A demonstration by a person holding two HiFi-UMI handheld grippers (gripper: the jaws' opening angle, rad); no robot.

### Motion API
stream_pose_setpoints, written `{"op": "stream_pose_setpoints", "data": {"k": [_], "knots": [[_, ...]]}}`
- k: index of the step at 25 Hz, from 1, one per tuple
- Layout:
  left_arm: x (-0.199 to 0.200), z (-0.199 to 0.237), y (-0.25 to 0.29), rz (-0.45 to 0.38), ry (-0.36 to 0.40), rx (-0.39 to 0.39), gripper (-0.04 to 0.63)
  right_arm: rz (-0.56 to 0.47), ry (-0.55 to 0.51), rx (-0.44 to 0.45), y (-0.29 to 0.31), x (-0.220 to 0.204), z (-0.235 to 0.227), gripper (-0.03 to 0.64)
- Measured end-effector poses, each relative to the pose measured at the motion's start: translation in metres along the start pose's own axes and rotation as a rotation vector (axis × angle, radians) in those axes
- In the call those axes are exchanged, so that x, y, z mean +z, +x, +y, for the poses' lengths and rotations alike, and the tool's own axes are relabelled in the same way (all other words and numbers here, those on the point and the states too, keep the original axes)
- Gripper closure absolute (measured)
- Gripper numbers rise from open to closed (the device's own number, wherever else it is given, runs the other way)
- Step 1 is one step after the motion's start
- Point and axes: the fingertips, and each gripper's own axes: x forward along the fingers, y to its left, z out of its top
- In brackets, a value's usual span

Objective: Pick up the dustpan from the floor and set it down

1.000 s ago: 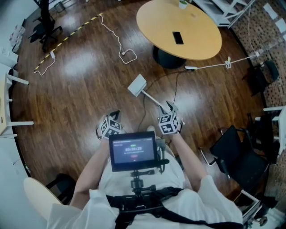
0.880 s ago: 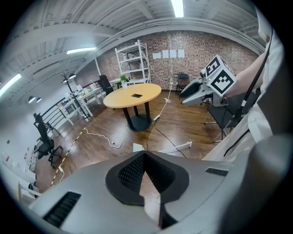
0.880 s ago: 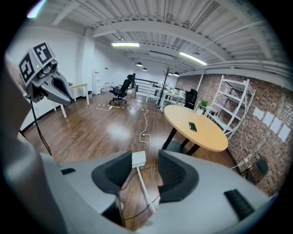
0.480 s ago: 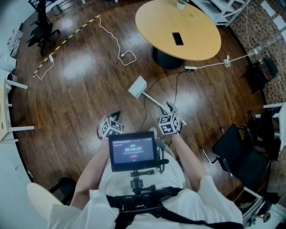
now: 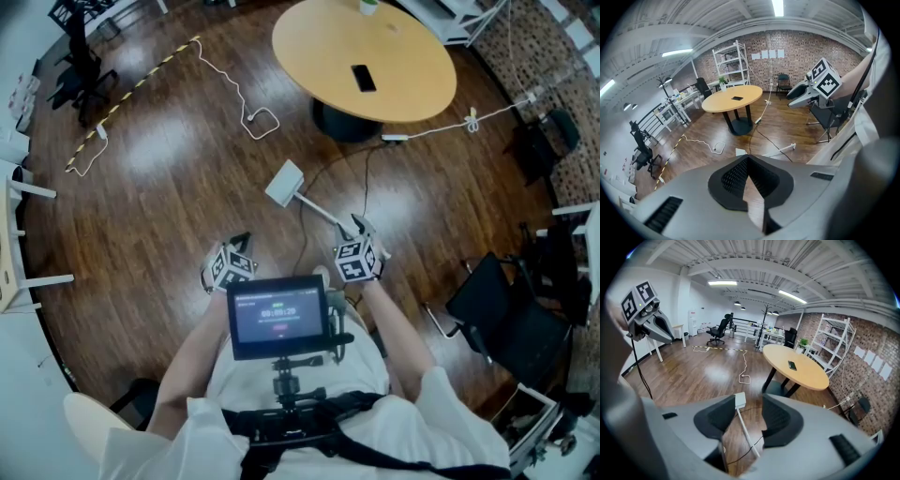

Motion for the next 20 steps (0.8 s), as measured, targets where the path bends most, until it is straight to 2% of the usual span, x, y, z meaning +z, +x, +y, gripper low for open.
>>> {"op": "stream_pose_setpoints", "data": {"k": [8, 10, 20], "knots": [[0.016, -0.008, 0.005, 0.004, 0.027, -0.007, 0.601, 0.000, 0.009, -0.019, -0.008, -0.010, -0.020, 0.413], [0.021, -0.011, 0.007, 0.004, 0.030, -0.006, 0.601, -0.005, 0.000, -0.016, -0.009, -0.013, -0.024, 0.437], [0.035, -0.026, 0.015, 0.012, 0.025, 0.004, 0.601, -0.019, 0.034, 0.009, -0.012, -0.029, -0.041, 0.442]]}}
